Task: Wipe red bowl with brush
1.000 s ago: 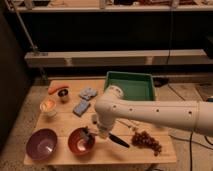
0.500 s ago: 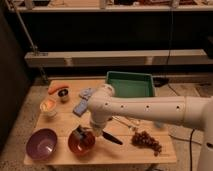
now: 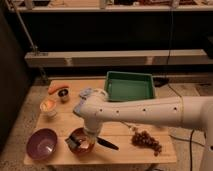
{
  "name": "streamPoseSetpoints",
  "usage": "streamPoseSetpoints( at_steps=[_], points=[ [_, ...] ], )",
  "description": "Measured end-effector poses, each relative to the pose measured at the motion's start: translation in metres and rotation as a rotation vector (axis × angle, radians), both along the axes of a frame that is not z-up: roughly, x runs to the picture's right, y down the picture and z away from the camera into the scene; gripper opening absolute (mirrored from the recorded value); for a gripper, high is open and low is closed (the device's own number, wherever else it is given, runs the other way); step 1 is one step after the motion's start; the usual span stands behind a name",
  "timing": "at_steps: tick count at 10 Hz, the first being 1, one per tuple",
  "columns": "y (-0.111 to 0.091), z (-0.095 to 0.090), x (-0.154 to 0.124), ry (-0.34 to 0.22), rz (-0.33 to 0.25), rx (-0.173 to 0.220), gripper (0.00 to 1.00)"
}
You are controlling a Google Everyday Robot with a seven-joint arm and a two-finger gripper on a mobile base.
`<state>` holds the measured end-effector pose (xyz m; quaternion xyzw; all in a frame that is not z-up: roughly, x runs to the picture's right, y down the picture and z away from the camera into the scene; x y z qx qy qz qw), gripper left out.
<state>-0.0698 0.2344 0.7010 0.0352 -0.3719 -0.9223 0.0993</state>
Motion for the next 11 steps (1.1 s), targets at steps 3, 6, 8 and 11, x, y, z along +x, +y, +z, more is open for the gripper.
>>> streamPoseSetpoints(
  at_steps=[3, 6, 8, 11],
  points=[
    [0.011, -0.002, 0.024, 0.027, 0.005, -0.015, 0.00],
    [0.010, 0.000, 0.047, 0.070, 0.026, -0.018, 0.00],
    [0.006, 0.006, 0.057, 0.091, 0.047, -0.022, 0.00],
    [-0.012, 0.023, 0.062, 0.113, 0.098, -0.023, 0.00]
  ],
)
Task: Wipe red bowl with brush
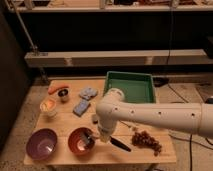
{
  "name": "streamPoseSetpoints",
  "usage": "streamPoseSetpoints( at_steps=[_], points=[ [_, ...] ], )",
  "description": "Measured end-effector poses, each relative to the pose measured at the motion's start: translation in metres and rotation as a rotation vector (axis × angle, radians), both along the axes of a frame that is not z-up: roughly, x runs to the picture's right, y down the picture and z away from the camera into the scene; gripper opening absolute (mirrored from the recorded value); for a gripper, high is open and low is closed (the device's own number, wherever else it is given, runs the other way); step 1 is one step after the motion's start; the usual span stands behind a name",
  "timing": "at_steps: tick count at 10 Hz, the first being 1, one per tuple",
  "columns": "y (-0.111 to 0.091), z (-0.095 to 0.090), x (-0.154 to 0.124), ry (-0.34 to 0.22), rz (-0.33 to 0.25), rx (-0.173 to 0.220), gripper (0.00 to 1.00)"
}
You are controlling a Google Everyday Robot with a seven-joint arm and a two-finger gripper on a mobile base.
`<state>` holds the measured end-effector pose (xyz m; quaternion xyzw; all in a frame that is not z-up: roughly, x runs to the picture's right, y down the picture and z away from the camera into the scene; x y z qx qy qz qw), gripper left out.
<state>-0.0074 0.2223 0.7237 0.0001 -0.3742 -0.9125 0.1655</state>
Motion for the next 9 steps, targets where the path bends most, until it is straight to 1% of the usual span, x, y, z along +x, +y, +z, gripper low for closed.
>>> streamPoseSetpoints(
  at_steps=[2, 3, 4, 6, 7, 9],
  points=[
    [-0.009, 0.008, -0.015, -0.012, 0.005, 0.003, 0.00],
    [-0.011, 0.009, -0.023, -0.020, 0.002, 0.005, 0.00],
    [-0.012, 0.007, -0.037, -0.041, -0.008, 0.009, 0.00],
    [-0.007, 0.002, -0.053, -0.069, -0.034, 0.015, 0.00],
    [0.000, -0.003, -0.059, -0.086, -0.054, 0.015, 0.00],
    [0.010, -0.010, -0.062, -0.099, -0.077, 0.011, 0.00]
  ],
)
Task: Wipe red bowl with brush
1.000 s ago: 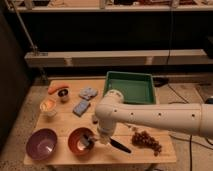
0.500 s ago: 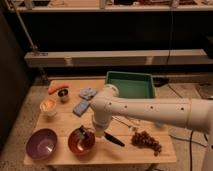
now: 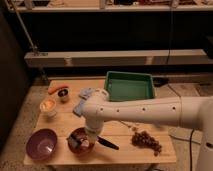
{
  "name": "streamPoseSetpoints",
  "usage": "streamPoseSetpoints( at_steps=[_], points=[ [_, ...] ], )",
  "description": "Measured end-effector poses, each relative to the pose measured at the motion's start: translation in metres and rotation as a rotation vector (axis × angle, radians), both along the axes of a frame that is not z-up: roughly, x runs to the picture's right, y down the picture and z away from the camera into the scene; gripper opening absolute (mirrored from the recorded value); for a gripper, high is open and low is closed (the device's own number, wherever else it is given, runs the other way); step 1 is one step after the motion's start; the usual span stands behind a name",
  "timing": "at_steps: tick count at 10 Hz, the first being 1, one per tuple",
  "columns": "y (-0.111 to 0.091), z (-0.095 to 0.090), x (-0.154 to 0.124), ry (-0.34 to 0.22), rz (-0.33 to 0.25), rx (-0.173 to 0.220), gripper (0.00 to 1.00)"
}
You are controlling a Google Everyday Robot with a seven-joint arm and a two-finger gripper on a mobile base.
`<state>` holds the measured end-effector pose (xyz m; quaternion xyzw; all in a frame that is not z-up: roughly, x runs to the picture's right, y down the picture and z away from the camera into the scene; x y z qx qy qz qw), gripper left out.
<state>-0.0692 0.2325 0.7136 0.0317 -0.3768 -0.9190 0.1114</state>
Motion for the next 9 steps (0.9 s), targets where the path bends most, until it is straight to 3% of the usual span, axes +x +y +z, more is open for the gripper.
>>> streamPoseSetpoints(
  at_steps=[2, 5, 9],
  points=[
    [0.007, -0.004, 0.008, 0.005, -0.009, -0.005, 0.00],
    [0.007, -0.009, 0.041, 0.043, 0.011, -0.002, 0.00],
    [0.000, -0.001, 0.058, 0.089, 0.050, 0.003, 0.00]
  ],
)
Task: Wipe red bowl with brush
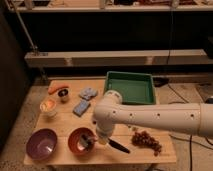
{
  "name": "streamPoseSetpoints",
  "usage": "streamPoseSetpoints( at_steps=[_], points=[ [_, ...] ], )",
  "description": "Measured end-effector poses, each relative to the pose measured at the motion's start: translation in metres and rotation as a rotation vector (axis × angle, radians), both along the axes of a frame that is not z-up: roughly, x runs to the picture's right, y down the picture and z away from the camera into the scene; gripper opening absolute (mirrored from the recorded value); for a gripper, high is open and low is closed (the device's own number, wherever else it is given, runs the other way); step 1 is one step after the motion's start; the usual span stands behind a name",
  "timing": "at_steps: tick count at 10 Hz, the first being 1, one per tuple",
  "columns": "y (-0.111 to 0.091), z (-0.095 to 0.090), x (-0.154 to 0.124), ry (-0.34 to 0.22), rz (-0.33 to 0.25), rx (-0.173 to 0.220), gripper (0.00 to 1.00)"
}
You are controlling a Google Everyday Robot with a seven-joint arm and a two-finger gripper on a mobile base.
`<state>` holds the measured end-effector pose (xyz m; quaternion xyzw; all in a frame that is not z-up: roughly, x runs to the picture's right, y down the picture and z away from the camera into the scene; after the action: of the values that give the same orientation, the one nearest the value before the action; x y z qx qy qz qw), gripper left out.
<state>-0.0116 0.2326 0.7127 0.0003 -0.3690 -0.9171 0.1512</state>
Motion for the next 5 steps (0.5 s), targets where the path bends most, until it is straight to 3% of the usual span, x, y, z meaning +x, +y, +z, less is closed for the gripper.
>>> streamPoseSetpoints(
  at_steps=[3, 5],
  points=[
    [-0.023, 0.013, -0.005, 0.012, 0.017, 0.026, 0.00],
    [-0.032, 0.016, -0.022, -0.009, 0.003, 0.036, 0.00]
  ],
)
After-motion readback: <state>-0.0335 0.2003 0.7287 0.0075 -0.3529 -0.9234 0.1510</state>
